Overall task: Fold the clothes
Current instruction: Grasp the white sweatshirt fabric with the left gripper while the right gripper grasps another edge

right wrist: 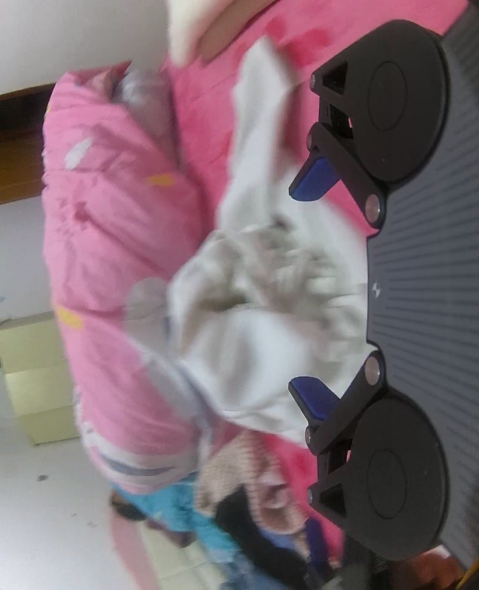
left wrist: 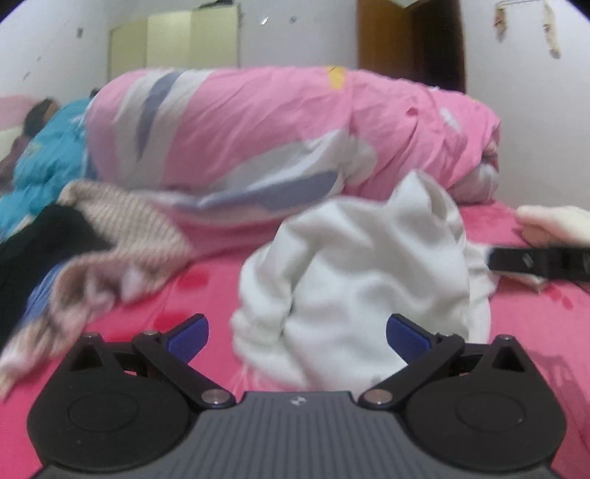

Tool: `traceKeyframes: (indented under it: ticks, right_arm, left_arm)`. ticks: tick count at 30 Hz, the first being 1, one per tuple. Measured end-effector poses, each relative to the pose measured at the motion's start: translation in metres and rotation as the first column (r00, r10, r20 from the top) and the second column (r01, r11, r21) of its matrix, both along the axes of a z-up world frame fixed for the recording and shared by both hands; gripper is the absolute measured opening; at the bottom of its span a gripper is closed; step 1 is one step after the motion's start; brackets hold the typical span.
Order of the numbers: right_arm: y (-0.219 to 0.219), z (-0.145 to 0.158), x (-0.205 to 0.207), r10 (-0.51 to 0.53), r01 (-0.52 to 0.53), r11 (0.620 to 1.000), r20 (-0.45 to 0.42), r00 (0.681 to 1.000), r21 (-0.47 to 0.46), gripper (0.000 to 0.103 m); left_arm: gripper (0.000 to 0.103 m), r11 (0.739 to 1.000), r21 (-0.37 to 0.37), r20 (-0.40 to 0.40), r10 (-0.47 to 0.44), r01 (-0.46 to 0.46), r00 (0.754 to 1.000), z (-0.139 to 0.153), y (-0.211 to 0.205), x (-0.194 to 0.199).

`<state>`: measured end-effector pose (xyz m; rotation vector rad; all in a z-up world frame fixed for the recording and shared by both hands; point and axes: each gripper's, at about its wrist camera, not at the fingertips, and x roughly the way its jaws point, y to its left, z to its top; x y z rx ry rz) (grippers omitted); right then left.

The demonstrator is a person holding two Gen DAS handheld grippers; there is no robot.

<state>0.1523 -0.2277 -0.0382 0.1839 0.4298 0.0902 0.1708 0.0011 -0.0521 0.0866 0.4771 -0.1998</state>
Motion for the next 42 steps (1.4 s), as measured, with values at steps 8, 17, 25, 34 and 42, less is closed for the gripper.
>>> traceKeyframes:
  ticks: [8, 17, 25, 34, 42]
  right_arm:
    - [-0.011, 0.020, 0.118, 0.045, -0.045, 0.999, 0.003, 0.999, -0.014, 0.102]
    - [-0.005, -0.007, 0.146, 0.122, -0.119, 0.993, -0.181, 0.976, 0.025, 0.046]
    - [0.017, 0.011, 0.095, 0.163, -0.172, 0.984, -0.157, 0.974, -0.046, 0.016]
    - [0.034, 0.024, -0.002, 0.252, -0.252, 0.968, -0.114, 0.961, 0.018, 0.015]
    - [0.045, 0.012, -0.104, 0.327, -0.321, 0.944, -0.105, 0.939, 0.069, 0.014]
  left_arm:
    - [0.086, 0.996, -0.046, -0.001, -0.075, 0.075, 0.997, 0.002, -0.028, 0.080]
    - [0.024, 0.992, -0.103, -0.132, -0.088, 0.074, 0.987, -0.013, -0.033, 0.084]
    - [0.010, 0.992, -0.108, -0.137, -0.083, 0.068, 0.987, -0.002, -0.024, 0.050]
    - [0.008, 0.983, -0.119, -0.111, -0.155, 0.142, 0.982, 0.008, 0.007, -0.041]
    - [0.008, 0.973, -0.124, -0.166, -0.212, 0.193, 0.963, -0.013, 0.030, -0.136]
